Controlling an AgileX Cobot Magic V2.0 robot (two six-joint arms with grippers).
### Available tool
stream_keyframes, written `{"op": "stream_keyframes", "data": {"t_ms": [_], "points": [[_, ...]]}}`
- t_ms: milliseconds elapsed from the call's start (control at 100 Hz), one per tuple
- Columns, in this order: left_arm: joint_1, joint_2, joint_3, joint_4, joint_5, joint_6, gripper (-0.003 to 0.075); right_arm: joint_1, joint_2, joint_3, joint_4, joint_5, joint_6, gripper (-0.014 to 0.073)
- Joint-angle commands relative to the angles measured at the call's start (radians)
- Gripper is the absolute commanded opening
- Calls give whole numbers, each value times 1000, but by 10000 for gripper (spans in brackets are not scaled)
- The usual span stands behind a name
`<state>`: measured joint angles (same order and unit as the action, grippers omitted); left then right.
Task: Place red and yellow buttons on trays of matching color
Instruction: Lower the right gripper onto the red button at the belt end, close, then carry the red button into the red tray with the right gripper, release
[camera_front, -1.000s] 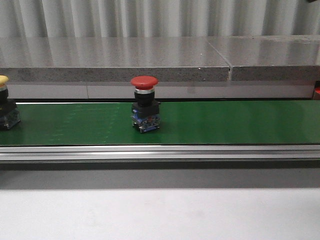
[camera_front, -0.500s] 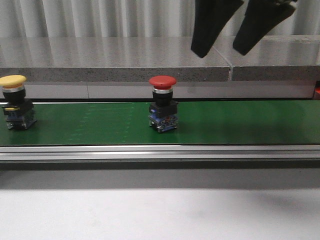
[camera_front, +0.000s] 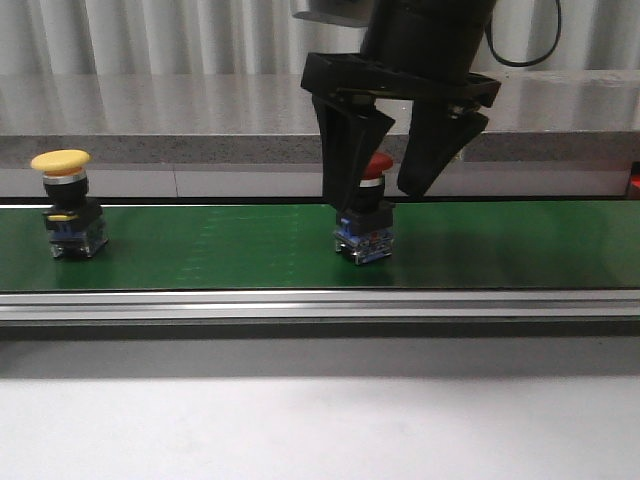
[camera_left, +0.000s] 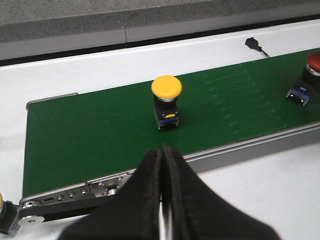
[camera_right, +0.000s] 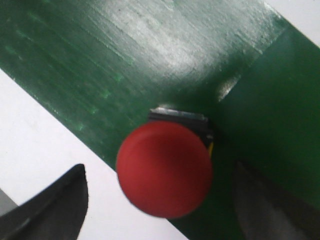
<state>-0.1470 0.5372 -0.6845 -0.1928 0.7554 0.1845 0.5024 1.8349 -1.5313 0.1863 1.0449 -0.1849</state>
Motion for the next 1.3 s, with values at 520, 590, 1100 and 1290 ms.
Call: {"op": "stream_keyframes", "data": {"t_ms": [520,590,1100,1290], "points": [[-9,1,-25,-15,-65,2,-20,-76,-126,-36,10,-60,38,119],[-9,1,-25,-15,-65,2,-20,-126,-152,-34,10,-57,57,119],[-9,1,-25,-15,-65,2,-20,-635,-231,-23,8,7,93,119],[-9,1,-25,-15,-65,2,-20,-787,-220,-23,7,22,97,119]]}}
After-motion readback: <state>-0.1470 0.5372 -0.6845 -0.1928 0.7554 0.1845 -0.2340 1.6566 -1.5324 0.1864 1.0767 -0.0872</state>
